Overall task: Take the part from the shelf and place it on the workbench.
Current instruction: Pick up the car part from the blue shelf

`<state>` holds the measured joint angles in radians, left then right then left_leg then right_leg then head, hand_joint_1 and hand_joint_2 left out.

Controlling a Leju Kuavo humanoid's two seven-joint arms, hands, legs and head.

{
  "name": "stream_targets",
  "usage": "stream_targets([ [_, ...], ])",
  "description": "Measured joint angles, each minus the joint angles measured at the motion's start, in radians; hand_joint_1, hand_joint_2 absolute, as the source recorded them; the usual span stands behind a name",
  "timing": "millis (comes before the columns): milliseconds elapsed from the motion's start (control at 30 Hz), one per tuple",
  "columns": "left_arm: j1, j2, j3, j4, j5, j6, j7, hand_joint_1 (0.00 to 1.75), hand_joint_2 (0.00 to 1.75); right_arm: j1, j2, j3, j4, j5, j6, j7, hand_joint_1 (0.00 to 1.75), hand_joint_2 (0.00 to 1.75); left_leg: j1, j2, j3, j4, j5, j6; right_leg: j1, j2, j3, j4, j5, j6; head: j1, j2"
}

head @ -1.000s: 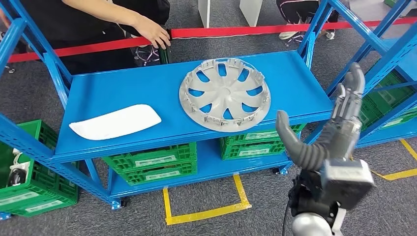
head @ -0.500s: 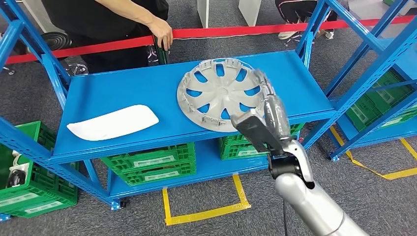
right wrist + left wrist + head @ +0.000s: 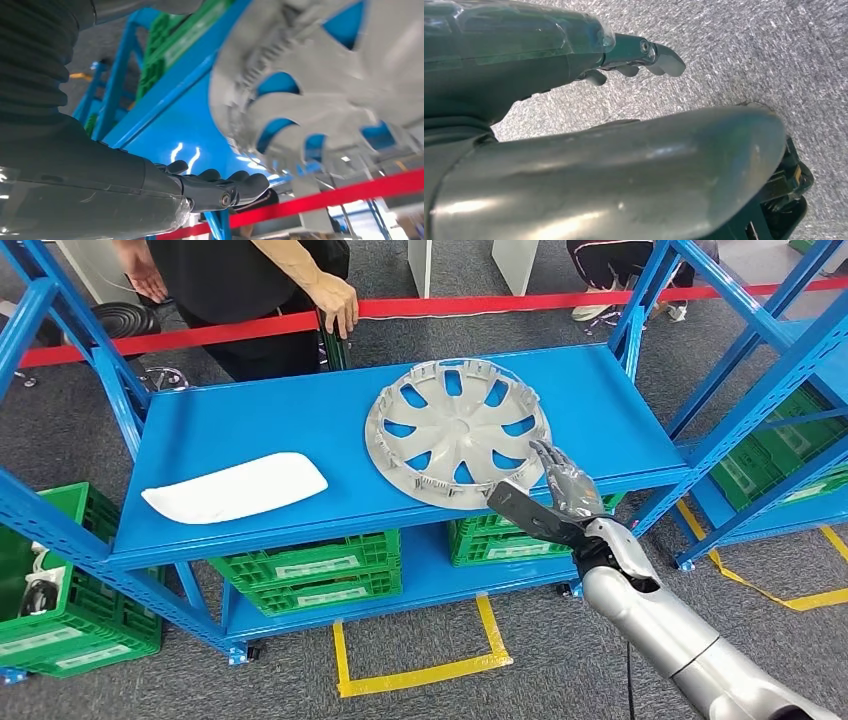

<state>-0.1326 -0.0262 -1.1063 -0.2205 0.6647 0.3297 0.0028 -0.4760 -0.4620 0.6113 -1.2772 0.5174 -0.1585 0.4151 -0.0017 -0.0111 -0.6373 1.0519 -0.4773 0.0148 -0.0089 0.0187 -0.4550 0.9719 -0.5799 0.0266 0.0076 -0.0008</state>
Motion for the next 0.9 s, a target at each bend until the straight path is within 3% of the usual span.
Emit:
stream_targets([
  [200, 0.000, 0.000, -0.003, 0.000, 0.012, 0.000, -0.017, 0.00, 0.00, -0.013, -0.058, 0.023, 0.058, 0.019, 0.071, 0.019, 0.00, 1.75, 0.000, -0.004, 0.000, 0.000, 0.000, 0.000, 0.000, -0.001, -0.001, 0.000, -0.001, 0.001, 0.000, 0.000],
  [500, 0.003, 0.002, -0.007, 0.002, 0.027, -0.002, -0.034, 0.00, 0.00, -0.001, -0.156, 0.041, 0.121, -0.004, 0.090, 0.036, 0.00, 1.75, 0.000, -0.007, 0.000, 0.000, 0.000, 0.000, 0.000, -0.004, 0.000, 0.000, -0.001, 0.002, 0.000, 0.000],
  [767, 0.007, 0.001, -0.008, 0.002, 0.027, -0.007, -0.035, 0.00, 0.00, 0.023, -0.186, 0.041, 0.151, 0.007, 0.033, 0.018, 0.00, 1.75, 0.000, 0.000, 0.000, 0.000, 0.000, 0.000, 0.000, -0.003, 0.003, 0.000, -0.001, 0.003, 0.000, 0.000],
  [900, 0.007, 0.000, -0.008, 0.002, 0.022, -0.009, -0.028, 0.00, 0.00, -0.020, -0.167, 0.040, 0.095, 0.060, -0.054, 0.024, 0.00, 1.75, -0.002, 0.021, 0.001, -0.001, 0.000, 0.000, 0.001, 0.008, 0.002, 0.002, 0.000, 0.004, 0.000, 0.000],
])
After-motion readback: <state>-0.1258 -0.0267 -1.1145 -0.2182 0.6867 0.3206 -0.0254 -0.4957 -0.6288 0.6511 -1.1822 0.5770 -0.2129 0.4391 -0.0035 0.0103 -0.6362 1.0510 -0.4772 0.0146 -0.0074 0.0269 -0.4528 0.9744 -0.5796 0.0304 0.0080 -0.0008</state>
